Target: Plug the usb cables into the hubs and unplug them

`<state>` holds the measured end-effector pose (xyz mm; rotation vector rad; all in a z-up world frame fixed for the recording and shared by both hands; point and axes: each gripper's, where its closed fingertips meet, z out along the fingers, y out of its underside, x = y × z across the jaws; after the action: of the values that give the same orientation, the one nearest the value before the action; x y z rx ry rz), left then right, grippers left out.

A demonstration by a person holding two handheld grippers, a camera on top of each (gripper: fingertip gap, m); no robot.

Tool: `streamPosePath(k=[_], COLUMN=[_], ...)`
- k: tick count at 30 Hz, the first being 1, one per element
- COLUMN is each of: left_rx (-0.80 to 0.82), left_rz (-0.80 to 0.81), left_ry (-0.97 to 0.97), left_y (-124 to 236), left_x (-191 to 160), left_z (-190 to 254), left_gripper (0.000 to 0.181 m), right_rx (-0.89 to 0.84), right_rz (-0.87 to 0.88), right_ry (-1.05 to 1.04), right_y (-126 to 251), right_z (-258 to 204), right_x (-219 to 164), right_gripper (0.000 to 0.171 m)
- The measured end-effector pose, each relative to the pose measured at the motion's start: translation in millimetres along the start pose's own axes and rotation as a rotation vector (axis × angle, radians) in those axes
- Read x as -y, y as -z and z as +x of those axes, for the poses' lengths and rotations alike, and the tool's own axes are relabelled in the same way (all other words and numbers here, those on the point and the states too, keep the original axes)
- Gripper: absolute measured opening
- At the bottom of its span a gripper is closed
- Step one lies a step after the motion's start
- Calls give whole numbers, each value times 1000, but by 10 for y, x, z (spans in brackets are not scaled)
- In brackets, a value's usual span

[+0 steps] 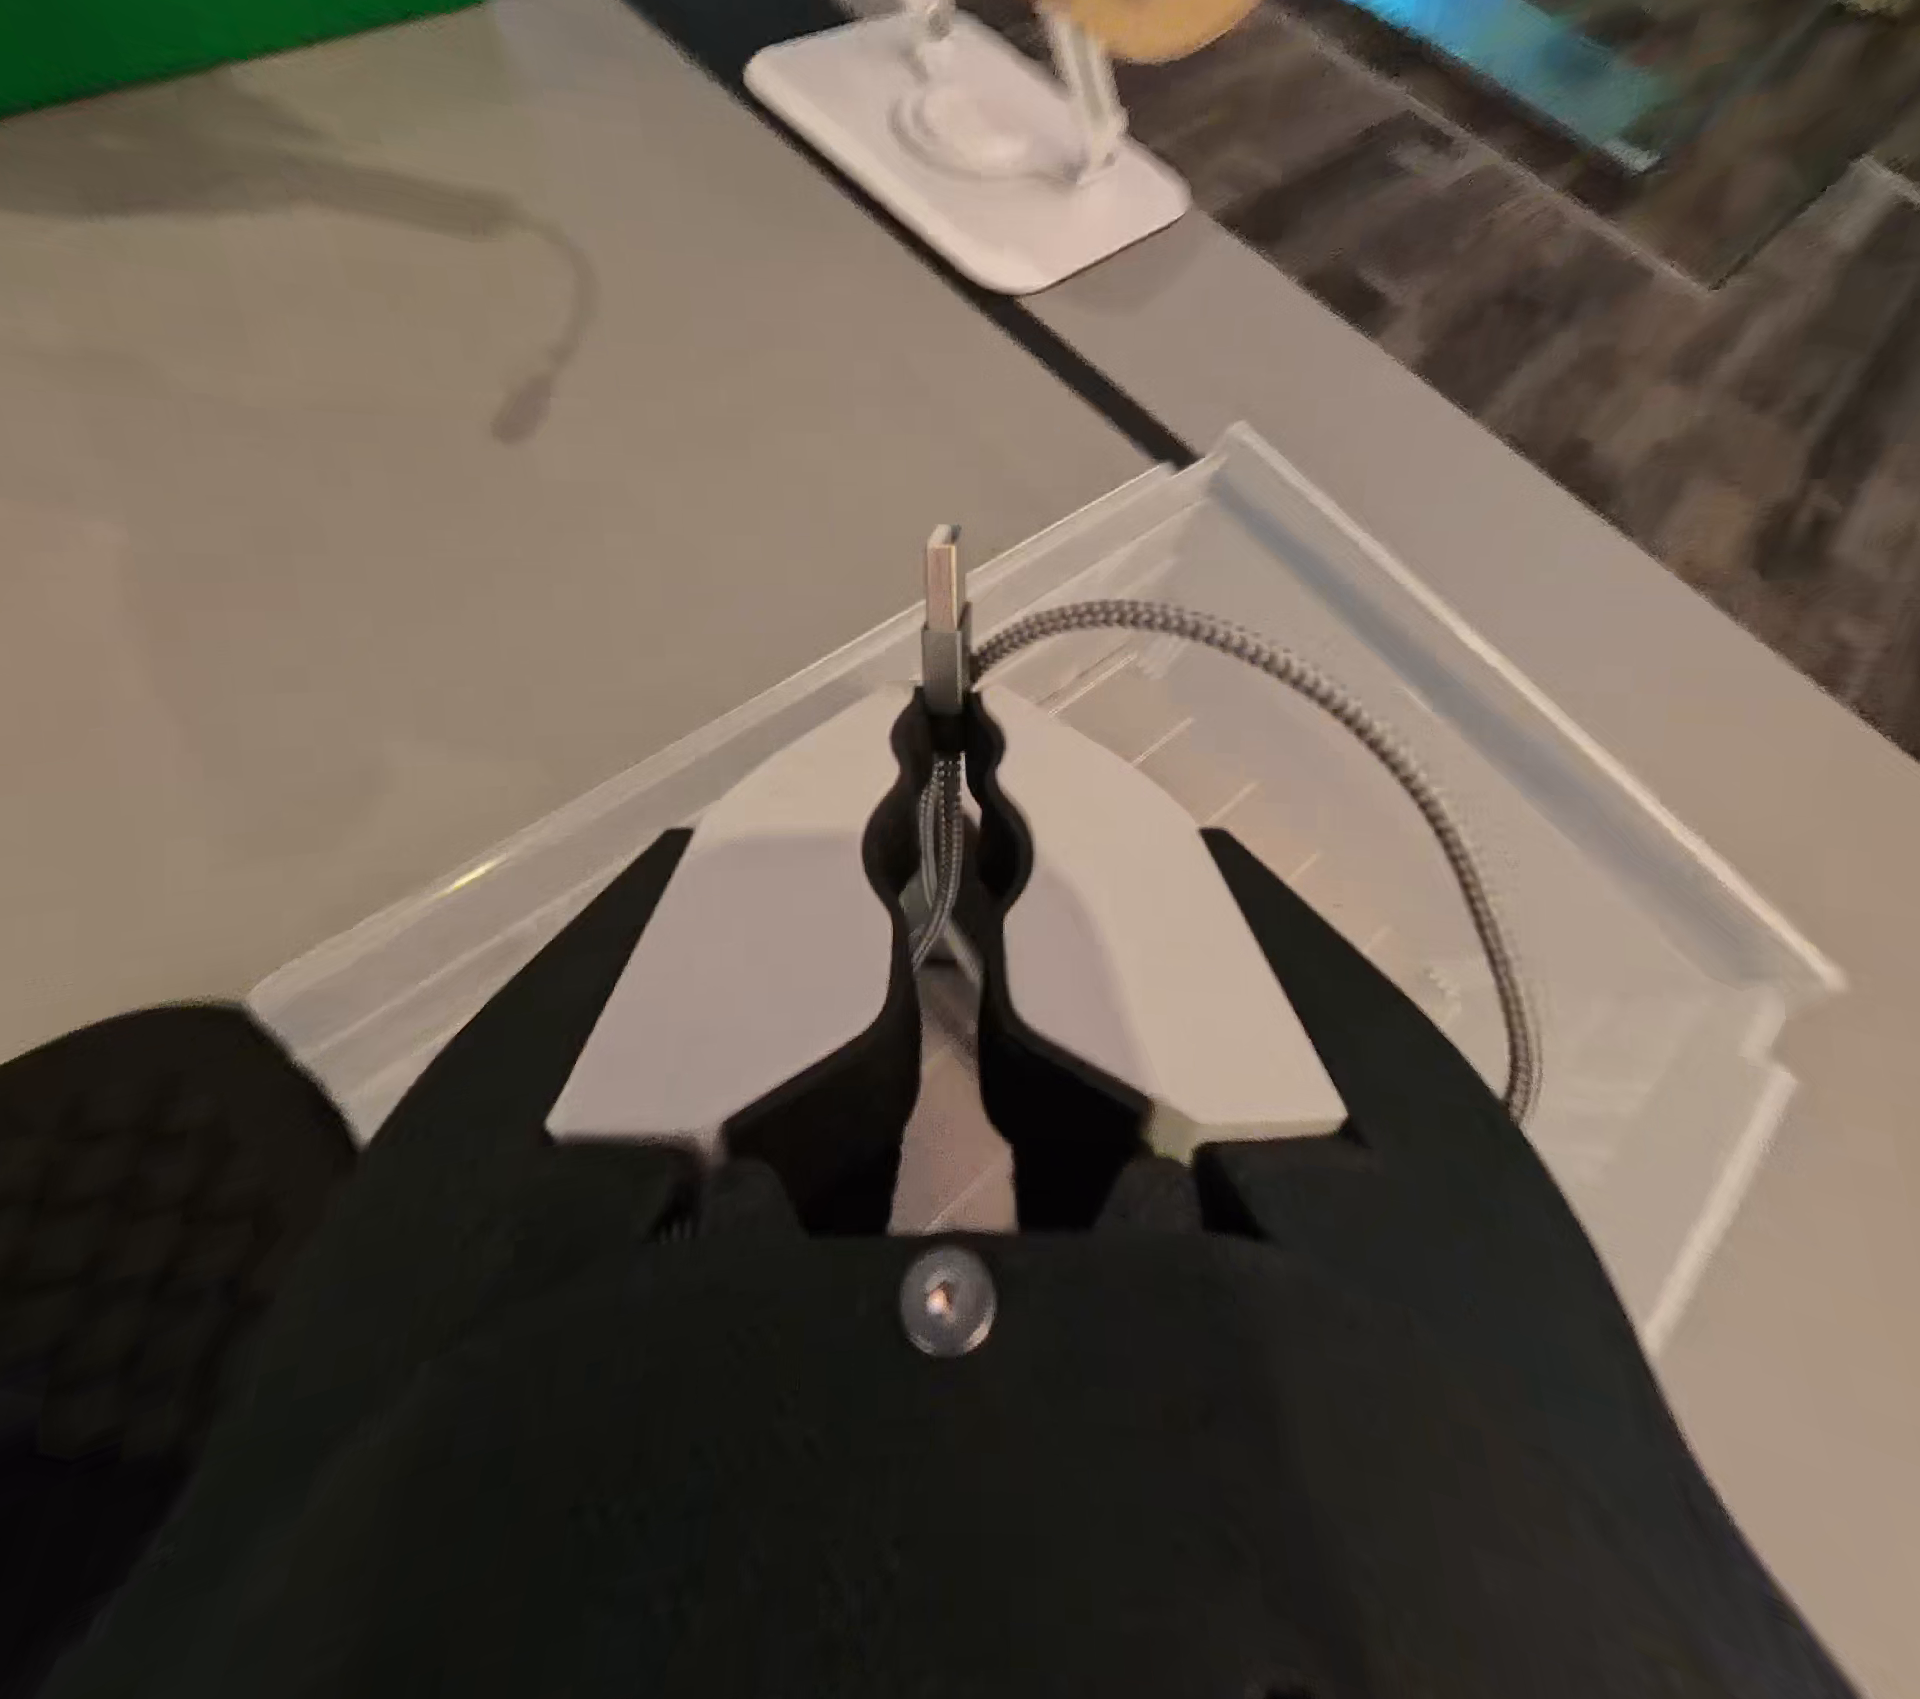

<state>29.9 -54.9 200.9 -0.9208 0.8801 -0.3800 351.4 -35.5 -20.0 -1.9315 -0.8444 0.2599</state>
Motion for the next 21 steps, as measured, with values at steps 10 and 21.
streamPosePath(k=[10, 21], left_rx=[-15, -44], left_rz=[-3, 3], left_ry=[-7, 21], left_y=[-21, -38], left_x=[1, -14], left_z=[69, 117], left_gripper=[35, 35], right_rx=[293, 194], right_rz=[-658, -298], right_ry=[-242, -204], right_y=[29, 265], right_z=[-580, -475], right_x=[-1145, -450], right_gripper=[7, 31])
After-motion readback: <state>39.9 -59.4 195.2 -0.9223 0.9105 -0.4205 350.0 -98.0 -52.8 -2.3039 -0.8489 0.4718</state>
